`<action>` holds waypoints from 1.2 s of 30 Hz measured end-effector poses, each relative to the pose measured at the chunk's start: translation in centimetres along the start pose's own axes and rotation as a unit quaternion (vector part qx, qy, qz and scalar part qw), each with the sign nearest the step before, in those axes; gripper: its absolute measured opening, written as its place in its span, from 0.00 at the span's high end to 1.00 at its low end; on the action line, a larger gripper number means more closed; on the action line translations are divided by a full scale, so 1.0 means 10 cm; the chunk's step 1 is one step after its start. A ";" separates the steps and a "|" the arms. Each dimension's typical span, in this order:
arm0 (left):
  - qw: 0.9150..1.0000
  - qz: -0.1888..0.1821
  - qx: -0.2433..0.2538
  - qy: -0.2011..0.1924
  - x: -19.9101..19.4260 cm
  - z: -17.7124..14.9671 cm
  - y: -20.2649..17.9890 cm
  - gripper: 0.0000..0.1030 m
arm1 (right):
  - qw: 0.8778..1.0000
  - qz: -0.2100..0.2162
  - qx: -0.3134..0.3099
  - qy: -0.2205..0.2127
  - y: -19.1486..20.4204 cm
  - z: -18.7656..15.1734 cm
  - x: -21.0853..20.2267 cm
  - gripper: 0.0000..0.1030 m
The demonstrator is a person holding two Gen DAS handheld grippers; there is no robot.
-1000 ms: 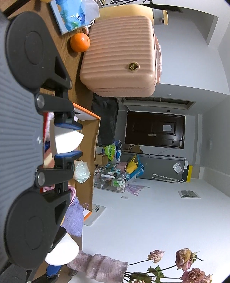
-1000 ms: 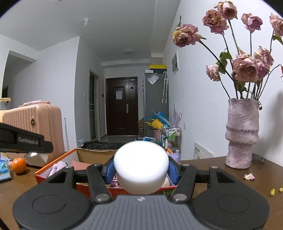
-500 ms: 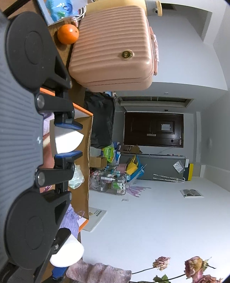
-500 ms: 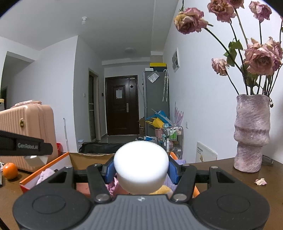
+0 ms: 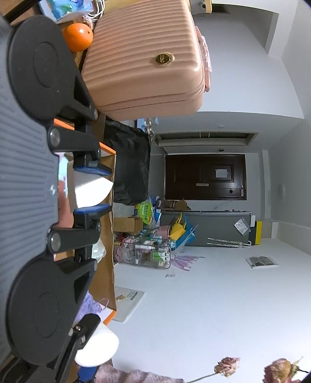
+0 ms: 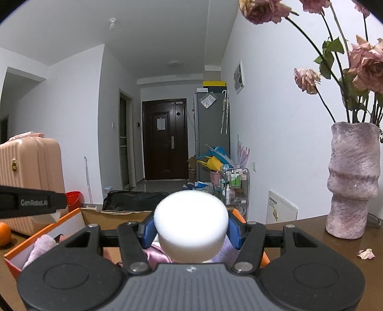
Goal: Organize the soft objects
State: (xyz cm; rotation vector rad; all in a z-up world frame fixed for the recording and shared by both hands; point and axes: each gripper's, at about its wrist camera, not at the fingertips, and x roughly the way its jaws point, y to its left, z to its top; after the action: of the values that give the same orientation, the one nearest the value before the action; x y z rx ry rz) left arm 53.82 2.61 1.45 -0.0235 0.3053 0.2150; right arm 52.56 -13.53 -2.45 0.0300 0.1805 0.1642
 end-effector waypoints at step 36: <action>0.998 0.060 0.018 -0.024 -0.07 -0.21 0.04 0.00 | 0.999 -0.026 -0.015 -0.014 -0.08 -0.09 -0.14 0.00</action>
State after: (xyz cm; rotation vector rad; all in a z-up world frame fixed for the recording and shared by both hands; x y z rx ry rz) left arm 52.43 2.69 -0.35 0.0358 0.2624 0.3282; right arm 51.16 -14.50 -3.10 -0.0020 0.1500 0.1146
